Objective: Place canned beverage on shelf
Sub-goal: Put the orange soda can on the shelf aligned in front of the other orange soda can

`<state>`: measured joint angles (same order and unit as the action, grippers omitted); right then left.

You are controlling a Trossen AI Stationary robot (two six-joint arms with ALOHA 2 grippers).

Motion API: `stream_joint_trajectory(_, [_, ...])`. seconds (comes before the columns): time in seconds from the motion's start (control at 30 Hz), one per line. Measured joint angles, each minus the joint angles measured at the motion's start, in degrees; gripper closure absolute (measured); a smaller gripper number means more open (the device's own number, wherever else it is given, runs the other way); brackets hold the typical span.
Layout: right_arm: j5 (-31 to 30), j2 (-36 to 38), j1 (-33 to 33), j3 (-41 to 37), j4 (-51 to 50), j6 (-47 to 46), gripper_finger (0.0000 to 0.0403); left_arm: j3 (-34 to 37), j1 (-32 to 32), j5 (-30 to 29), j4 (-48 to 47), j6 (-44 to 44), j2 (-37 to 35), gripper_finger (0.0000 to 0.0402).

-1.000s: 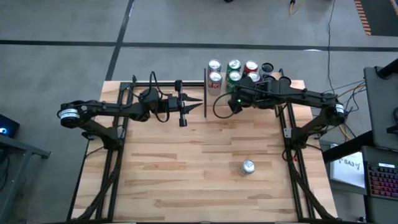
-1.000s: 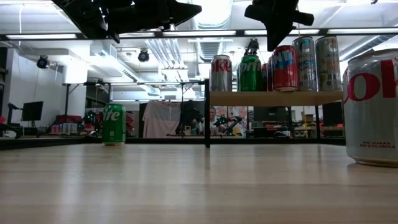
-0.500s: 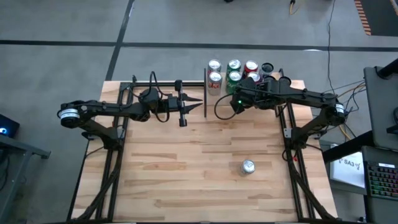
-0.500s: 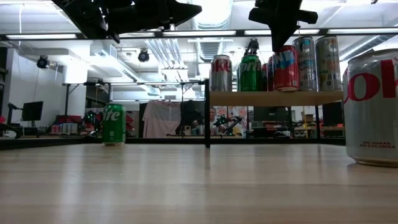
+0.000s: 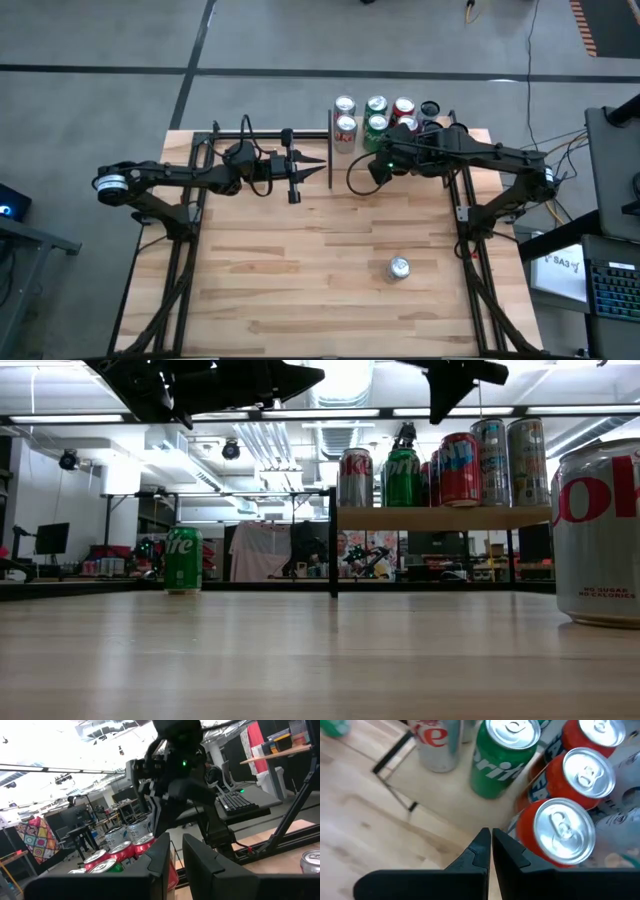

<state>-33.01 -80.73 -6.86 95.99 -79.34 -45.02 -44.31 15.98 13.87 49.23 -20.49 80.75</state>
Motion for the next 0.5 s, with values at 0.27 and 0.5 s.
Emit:
stream_joint_trajectory(0.27, [3.5,0.0,0.0,2.2,-6.8,-5.6,0.0394,0.0,0.0,0.0,0.0,0.0,0.0,0.0365])
stream_joint_trajectory(0.5, [3.6,0.1,0.0,1.4,-10.7,-9.1,0.0394,0.0,0.0,0.0,-0.1,0.0,0.0,0.0365])
